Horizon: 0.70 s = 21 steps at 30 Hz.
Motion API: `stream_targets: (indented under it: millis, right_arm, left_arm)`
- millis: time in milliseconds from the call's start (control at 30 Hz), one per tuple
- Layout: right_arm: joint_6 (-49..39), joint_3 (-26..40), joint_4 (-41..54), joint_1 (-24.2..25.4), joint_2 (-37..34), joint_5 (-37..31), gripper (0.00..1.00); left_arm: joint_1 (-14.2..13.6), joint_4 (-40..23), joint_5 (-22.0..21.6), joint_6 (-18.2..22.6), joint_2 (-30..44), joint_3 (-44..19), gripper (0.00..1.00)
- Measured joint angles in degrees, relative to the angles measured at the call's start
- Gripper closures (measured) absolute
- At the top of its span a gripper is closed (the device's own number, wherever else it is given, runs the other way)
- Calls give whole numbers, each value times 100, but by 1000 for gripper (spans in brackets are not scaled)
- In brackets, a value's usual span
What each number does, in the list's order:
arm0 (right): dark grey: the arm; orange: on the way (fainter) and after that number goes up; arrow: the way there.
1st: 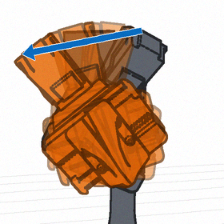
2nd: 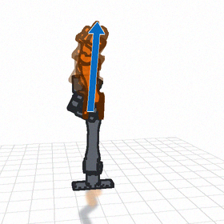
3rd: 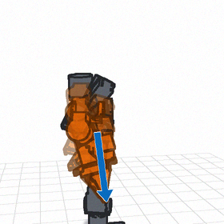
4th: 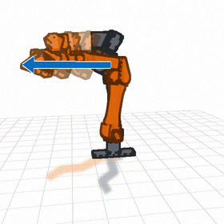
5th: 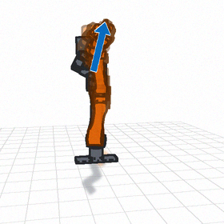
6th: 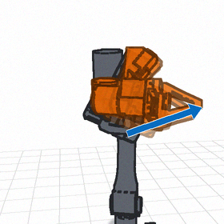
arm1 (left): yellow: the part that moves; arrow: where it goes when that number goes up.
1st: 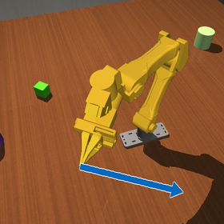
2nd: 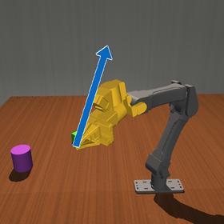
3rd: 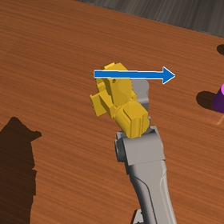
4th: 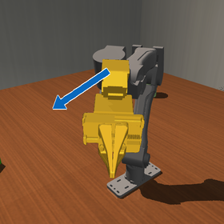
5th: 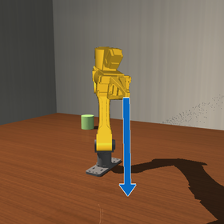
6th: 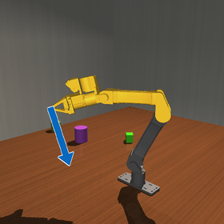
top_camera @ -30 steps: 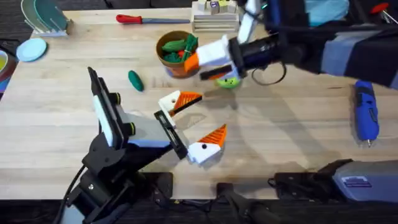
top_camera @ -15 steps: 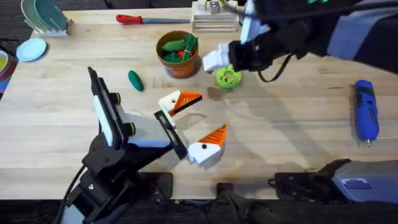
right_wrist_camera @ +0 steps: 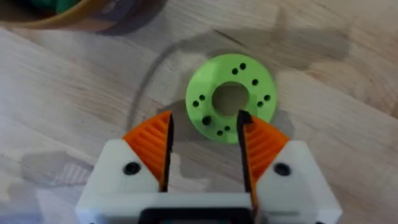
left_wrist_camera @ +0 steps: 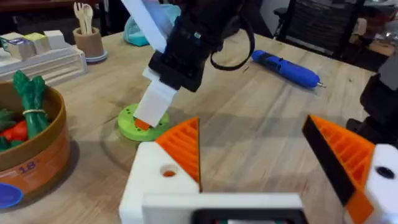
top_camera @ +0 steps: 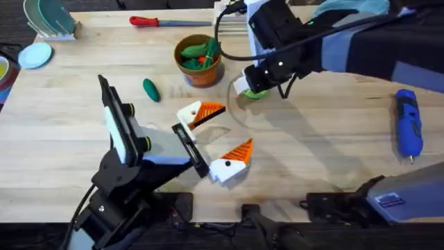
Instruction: Pick up the gripper from the table and insert it into the empty holder that is missing its gripper. Then pick up a screw, insert it into the mounting hole, and use the screwdriver to tighten it. Finally, clean up the table by picking up the vegetable and placing it into the bucket.
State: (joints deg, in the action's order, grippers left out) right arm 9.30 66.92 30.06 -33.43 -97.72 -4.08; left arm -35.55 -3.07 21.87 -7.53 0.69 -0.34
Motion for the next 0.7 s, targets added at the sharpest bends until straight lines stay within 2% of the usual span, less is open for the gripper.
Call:
stream_targets:
  millis: [200,533,700]
  right_arm:
    - [-39,2,-113,-15,-56,-48,493]
    - [-39,2,-85,-17,-290,-65,716]
    - [-39,2,-88,-20,-290,-89,781]
  left_arm:
    - [0,0,2,0,-2,0,8]
    - [0,2,0,0,0,0,8]
    - [0,1,0,0,0,0,8]
